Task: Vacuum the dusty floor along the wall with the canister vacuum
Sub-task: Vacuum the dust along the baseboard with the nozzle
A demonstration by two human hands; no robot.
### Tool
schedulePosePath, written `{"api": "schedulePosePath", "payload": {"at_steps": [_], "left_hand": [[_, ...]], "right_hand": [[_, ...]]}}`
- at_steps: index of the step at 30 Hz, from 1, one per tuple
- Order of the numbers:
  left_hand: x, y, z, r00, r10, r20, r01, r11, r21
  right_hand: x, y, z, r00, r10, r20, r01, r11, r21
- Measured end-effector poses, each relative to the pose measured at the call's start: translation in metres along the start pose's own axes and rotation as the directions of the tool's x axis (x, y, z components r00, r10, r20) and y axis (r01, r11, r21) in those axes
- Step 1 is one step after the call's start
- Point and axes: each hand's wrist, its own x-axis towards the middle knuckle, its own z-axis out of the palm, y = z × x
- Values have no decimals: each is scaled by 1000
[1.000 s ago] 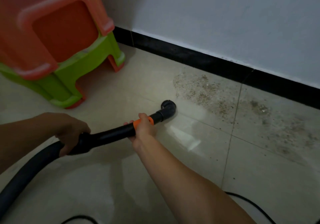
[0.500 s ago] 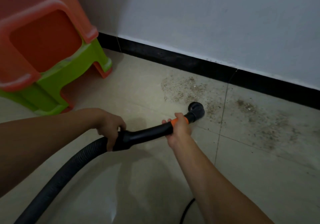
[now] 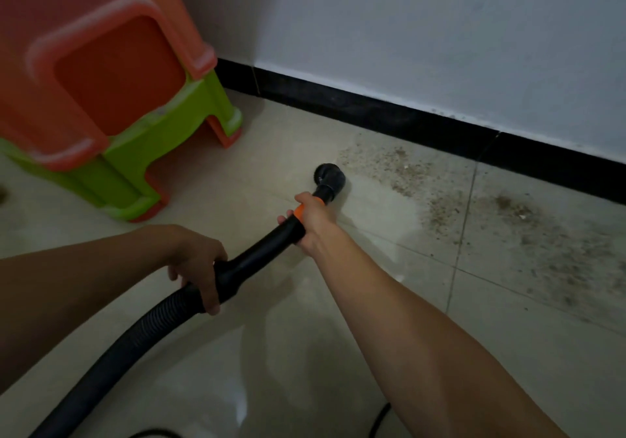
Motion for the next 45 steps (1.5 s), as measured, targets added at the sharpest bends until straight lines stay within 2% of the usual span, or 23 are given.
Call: {"api": "schedulePosePath", "payload": {"at_steps": [3,7,10,14,22,25,28,31,33,36,39,42,45], "left_hand": [[-2,3,-10,998,16,-66,-13,999,42],[2,36,-33,982,113,-149,-98,989,107],[11,67,-36,969,199,-148,-181,975,127],[19,80,-35,967,224,-123,-212,972,100],[12,17,-27,979,85,-184,-92,995,-28],[10,4,-25,978,68,-200,-84,994,-72],[12,12,-33,969,91,-230,-104,993,-47],[17,35,-39,974,133,-185,-124,991,59],[21,49,-35,984,132,-122,-111,981,160],[21,48,-22,995,86,-54,-69,962,262],[11,27,-8,1000,9,-26,-2,964,264],[-3,2,0,998,-50,-29,54,984,170],[-15,-12,-1,997,-50,-65,54,996,69]], "right_hand": [[-1,-5,-8,1000,-18,-22,19,997,72],[-6,-19,-53,983,-87,-163,123,965,232],[-8,-35,-85,961,-130,-245,193,947,256],[-1,-57,-87,977,-113,-180,142,977,157],[26,-45,0,999,-24,36,28,995,-98],[27,-42,7,999,-4,51,10,994,-111],[20,-42,-14,999,-51,-5,51,998,36],[5,-34,-50,981,-109,-158,136,976,169],[-8,-22,-68,962,-122,-244,175,962,212],[-20,1,-70,950,-124,-287,190,958,214],[-21,17,-45,967,-109,-230,142,981,133],[-20,19,-12,993,-74,-90,78,996,45],[-19,15,1,998,-36,-44,37,999,32]]}}
